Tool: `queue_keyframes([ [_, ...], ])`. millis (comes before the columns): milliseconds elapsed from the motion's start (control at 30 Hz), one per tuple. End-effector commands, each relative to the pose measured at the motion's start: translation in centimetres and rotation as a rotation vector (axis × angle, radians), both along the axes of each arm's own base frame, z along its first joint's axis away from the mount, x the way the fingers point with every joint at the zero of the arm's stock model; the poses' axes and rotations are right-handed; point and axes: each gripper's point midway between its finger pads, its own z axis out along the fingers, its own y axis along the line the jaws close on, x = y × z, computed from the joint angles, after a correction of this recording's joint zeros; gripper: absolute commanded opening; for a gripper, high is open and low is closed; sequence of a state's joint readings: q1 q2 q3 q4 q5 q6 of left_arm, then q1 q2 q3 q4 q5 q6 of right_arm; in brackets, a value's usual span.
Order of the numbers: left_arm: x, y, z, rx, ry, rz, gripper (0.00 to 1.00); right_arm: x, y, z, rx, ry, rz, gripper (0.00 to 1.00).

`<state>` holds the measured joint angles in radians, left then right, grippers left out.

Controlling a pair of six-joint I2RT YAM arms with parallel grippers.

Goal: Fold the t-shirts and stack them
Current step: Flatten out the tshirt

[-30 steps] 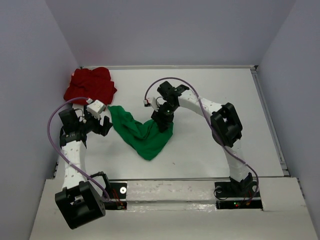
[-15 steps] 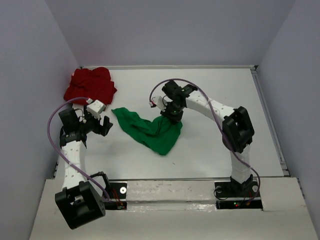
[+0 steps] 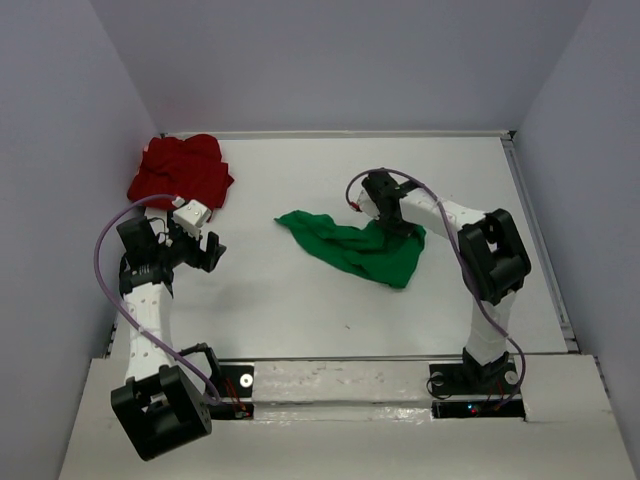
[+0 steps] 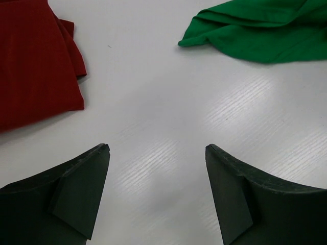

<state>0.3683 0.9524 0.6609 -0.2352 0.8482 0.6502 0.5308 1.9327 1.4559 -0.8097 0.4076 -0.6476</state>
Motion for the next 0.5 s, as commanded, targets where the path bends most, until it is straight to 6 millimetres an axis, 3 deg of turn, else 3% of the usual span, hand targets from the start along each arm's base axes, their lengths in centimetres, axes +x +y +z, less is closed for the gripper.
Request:
queue_keyframes([
  [0,0.0,-0.3,1.5,-0.009,-0.055,-0.018,0.85,4.1,-5.5,1.2,-0.192,-0.229,-0.138,0.03],
  [67,0.0,-0.5,1.6,-0.013,-0.059,-0.025,0.85,4.4,-6.3,0.8,-0.182,-0.235,-0.171,0.21],
  [100,0.0,-0.6,1.7,-0.016,-0.062,-0.028,0.85,4.3,-5.7,0.7,-0.134,-0.231,-0.173,0.41],
  [133,0.0,-0.6,1.8,-0.016,-0.063,-0.030,0.85,4.3,-5.2,1.0,-0.095,-0.235,-0.173,0.52],
  [167,0.0,-0.7,1.8,-0.023,-0.062,-0.033,0.86,4.1,-4.1,2.2,-0.005,-0.239,-0.158,0.65],
  [200,0.0,-0.8,1.8,-0.025,-0.063,-0.038,0.86,4.0,-3.4,3.1,0.061,-0.249,-0.169,0.89],
  [233,0.0,-0.8,1.8,-0.031,-0.060,-0.041,0.86,3.8,-2.5,4.1,0.125,-0.248,-0.163,0.97],
  [300,0.2,-1.0,1.7,-0.049,-0.047,-0.052,0.87,3.1,-0.2,6.7,0.281,-0.230,-0.132,1.00],
  [367,0.6,-1.4,1.6,-0.064,-0.025,-0.063,0.88,2.1,1.7,10.6,0.437,-0.241,-0.122,1.00],
  [400,0.7,-1.6,1.5,-0.065,-0.016,-0.075,0.88,1.8,1.6,13.0,0.504,-0.286,-0.139,1.00],
  [467,1.4,-1.9,1.2,-0.046,0.019,-0.088,0.88,1.3,1.9,15.5,0.589,-0.324,-0.137,1.00],
])
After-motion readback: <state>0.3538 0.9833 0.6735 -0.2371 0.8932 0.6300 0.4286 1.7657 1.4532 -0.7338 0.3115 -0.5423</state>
